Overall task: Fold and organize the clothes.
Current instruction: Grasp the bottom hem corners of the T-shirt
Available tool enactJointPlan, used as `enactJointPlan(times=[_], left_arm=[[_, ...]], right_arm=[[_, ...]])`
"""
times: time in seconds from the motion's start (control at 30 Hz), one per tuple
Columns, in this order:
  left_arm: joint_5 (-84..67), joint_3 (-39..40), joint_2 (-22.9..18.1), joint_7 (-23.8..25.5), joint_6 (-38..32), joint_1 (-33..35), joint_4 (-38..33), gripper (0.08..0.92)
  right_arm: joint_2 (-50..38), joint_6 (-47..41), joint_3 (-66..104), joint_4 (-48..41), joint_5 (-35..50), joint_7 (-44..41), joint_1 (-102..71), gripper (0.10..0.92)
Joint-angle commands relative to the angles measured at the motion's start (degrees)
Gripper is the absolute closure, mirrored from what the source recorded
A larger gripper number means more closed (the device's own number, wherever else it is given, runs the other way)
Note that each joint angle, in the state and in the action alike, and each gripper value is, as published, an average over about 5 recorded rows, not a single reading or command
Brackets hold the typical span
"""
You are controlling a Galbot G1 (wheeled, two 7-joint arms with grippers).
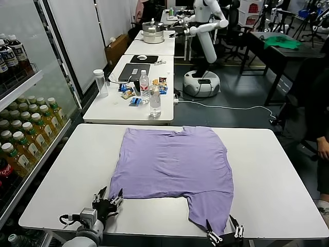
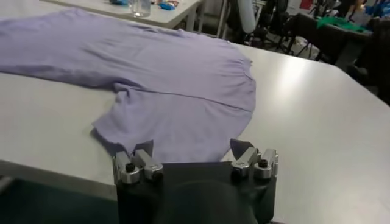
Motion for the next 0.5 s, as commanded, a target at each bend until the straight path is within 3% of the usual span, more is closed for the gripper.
enactJointPlan(times=[0.03,0.4,0.5], left_arm=[[-3.8,0.4,0.7,-0.3,1.7,-1.0,0.4,0.52],[-7.3,0.6,0.5,1.3,0.7,0.4,-0.2,0.836],[-7.0,0.6,0.5,1.6,-1.2,0.5,-0.1,0.886]], right_arm=[[0.7,-0.4,-1.9,-1.3,0.6,-0.9,-0.9,0.345],[-0.8,-2.3,-0.1,0.0,7.7,-0.4,-1.0,0.619],[-1.7,-2.4,1.3,1.1,9.2,-0.5,-0.8,0.68]])
